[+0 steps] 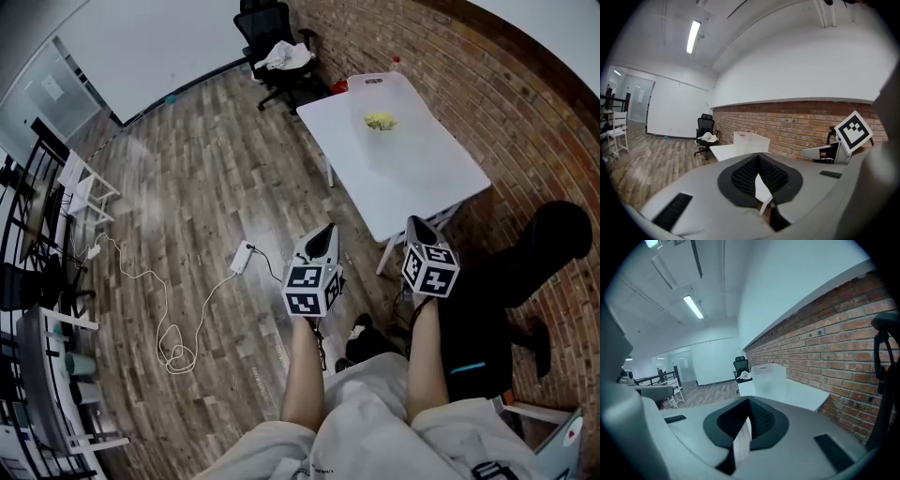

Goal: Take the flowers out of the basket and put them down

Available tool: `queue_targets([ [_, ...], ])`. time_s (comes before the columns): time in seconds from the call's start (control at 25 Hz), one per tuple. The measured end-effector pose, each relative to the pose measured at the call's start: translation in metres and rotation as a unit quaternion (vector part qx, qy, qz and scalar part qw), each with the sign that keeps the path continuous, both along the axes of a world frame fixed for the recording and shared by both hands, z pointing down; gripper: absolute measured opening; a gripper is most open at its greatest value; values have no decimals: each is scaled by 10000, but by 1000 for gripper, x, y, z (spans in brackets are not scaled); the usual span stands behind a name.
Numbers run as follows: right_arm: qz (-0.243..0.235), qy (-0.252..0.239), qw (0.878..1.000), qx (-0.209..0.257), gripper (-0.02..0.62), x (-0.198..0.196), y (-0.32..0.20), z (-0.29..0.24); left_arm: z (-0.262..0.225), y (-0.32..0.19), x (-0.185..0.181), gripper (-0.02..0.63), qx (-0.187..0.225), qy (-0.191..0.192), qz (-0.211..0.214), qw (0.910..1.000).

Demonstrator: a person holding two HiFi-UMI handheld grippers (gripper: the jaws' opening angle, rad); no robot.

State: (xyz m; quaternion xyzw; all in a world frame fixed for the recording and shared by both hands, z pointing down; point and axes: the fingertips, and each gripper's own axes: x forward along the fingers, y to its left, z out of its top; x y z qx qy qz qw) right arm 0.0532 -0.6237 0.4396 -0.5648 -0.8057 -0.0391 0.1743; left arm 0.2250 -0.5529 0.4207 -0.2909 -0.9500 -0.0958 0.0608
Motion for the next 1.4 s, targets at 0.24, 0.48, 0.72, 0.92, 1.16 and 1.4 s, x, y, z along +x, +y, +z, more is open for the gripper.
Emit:
queue_targets([
  [0.24,88,79,9998,-152,14,-26,43,-12,-11,47,-23,28,-580,592,-85,9965],
  [0.48,91,103,9992,-381,15,-58,84,-33,-21,86,-57,28,-502,560,11,9972],
  [0.72,30,94,9994,-332,15,-82,99,-31,-18,104,-83,28,-402,537,-15,9977],
  [0.92,36,217,9997,-135,15,-97,95,-10,0,109,-96,28,-218,609,1,9979],
  [1.16,210,383,9989,-189,15,-120,94,-2,6,120,-101,28,-200,647,-31,9977],
  [1.4,176,370,9990,-150,15,-122,110,7,15,134,-100,28,-143,572,-94,9982],
])
